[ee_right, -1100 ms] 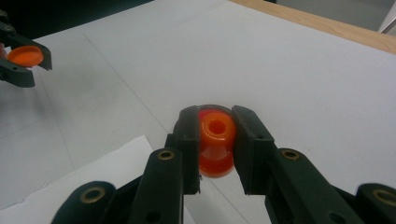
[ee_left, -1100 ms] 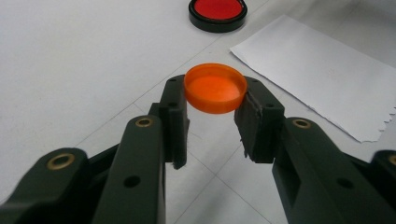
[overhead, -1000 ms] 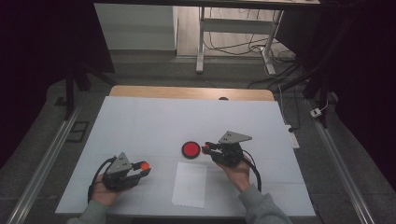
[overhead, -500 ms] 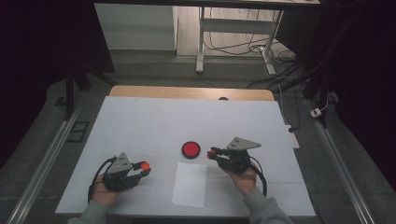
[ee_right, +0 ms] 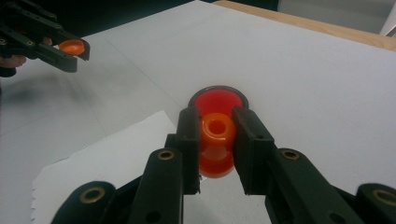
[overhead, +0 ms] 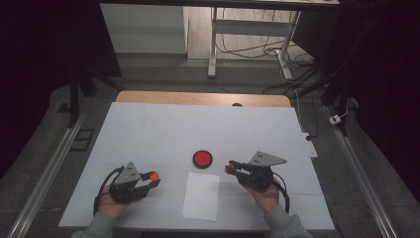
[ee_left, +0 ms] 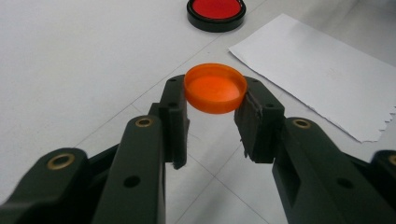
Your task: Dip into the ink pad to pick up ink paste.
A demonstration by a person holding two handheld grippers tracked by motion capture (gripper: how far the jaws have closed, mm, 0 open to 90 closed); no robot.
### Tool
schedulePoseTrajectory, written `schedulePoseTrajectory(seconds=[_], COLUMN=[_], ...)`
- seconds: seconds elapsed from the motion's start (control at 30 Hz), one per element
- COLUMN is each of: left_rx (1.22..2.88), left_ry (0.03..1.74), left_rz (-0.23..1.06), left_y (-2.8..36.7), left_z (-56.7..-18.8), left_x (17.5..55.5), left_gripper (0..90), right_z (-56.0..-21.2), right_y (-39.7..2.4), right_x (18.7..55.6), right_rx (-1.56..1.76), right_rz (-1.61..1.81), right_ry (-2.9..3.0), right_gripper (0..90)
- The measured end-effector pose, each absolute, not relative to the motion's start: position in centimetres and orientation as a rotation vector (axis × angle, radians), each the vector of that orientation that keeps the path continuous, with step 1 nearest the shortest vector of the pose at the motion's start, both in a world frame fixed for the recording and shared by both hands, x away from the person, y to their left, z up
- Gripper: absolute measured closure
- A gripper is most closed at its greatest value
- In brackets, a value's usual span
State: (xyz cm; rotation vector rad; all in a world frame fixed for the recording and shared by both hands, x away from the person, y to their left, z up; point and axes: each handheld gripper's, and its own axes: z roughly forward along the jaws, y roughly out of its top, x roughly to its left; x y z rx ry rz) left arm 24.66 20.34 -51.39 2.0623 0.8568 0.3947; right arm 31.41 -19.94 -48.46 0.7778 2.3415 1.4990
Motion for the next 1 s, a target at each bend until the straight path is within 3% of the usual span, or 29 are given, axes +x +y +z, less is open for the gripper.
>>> schedulePoseTrajectory(seconds=[1.0], left_rx=[2.07], left_ry=[0.847], left_rz=[0.389], left_y=[19.9], left_z=[-51.4], left_x=[24.9], left_gripper=[64.9], right_z=[-48.3], right_y=[-18.9], right_x=[30.8], right_rx=[0.736], right_rz=[1.525], right_ry=[2.354], right_gripper=[72.1])
